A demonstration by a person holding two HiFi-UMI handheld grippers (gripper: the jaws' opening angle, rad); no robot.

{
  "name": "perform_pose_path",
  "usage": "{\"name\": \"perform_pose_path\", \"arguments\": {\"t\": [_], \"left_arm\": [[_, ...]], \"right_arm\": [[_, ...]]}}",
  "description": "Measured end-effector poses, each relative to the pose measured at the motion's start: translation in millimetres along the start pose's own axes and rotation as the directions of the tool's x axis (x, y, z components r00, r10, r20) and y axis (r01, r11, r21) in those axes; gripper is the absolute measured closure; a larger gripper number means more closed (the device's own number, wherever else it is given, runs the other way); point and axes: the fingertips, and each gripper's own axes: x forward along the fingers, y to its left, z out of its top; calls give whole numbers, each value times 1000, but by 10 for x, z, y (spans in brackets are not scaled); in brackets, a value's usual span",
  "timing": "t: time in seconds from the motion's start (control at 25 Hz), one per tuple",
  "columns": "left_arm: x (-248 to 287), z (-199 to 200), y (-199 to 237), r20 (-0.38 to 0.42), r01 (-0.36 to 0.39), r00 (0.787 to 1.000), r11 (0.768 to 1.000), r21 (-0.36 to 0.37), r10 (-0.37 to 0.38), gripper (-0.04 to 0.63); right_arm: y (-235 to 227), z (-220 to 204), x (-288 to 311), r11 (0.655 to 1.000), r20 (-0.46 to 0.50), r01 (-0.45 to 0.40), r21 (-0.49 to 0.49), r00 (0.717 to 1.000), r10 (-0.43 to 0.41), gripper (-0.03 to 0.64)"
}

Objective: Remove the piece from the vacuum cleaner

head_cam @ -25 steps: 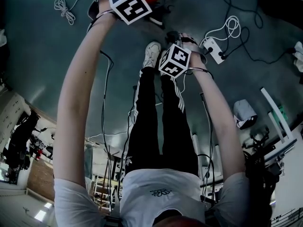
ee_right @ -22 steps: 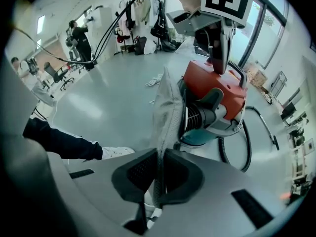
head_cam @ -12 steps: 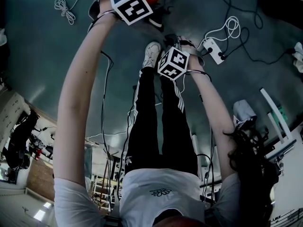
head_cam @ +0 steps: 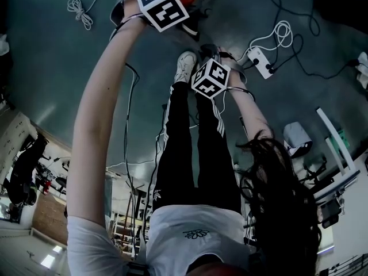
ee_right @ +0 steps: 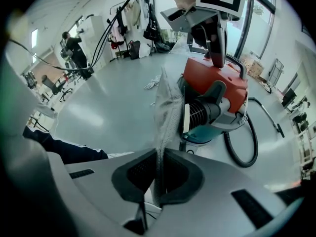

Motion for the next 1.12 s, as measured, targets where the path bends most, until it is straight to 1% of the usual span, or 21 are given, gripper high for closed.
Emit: {"name": "perform_pose_path", "arguments": {"t": [0.2, 0.4, 0.48, 0.56, 0.6, 0.64, 0.68, 0.76, 0.84, 0.92, 1.0, 1.04, 1.12], "left_arm": [[21, -1, -23, 2, 1, 1000, 1000, -10, -1, 592], [-24, -11, -8, -17, -9, 1000, 999, 35, 10, 592], [-51, 3, 14, -8, -10, 1000, 1000, 27, 10, 592], [-26, -2, 7, 4, -8, 1000, 1000, 1, 8, 592], [-5, -12, -7, 5, -8, 1000, 1000, -8, 8, 592], [10, -17, -20, 4, -7, 1000, 1000, -12, 7, 592], [19, -14, -27, 4, -6, 1000, 1000, -14, 6, 592], [4, 8, -6, 12, -7, 1000, 1000, -13, 7, 592], [-39, 13, 31, 24, -13, 1000, 1000, -24, 13, 592], [-53, -4, 42, 52, -12, 998, 997, -82, 16, 592], [-36, -12, 40, 95, -3, 995, 987, -163, 19, 592], [-25, -13, 37, 112, 2, 994, 982, -191, 20, 592], [-17, -17, 36, 119, 5, 993, 978, -207, 20, 592]], "right_arm": [[97, -20, 37, 1000, -1, -23, 6, 1000, 23, 592], [139, 12, 53, 999, -4, -27, -25, 1000, 27, 592], [205, 3, 76, 997, -14, -68, -40, 998, 68, 592], [473, -114, 122, 979, -65, -163, -122, 986, 156, 592], [634, -222, 151, 967, -98, -190, -170, 980, 175, 592], [759, -343, 178, 964, -123, -192, -187, 978, 171, 592], [833, -448, 197, 970, -133, -182, -160, 978, 161, 592], [846, -536, 202, 986, -120, -159, -57, 981, 151, 592], [771, -500, 197, 991, -103, -137, -13, 986, 135, 592], [671, -442, 199, 992, -93, -124, 6, 988, 124, 592], [557, -390, 197, 993, -87, -113, 24, 990, 115, 592], [504, -367, 196, 994, -84, -109, 29, 990, 111, 592], [416, -321, 196, 994, -75, -105, 39, 991, 108, 592]]}}
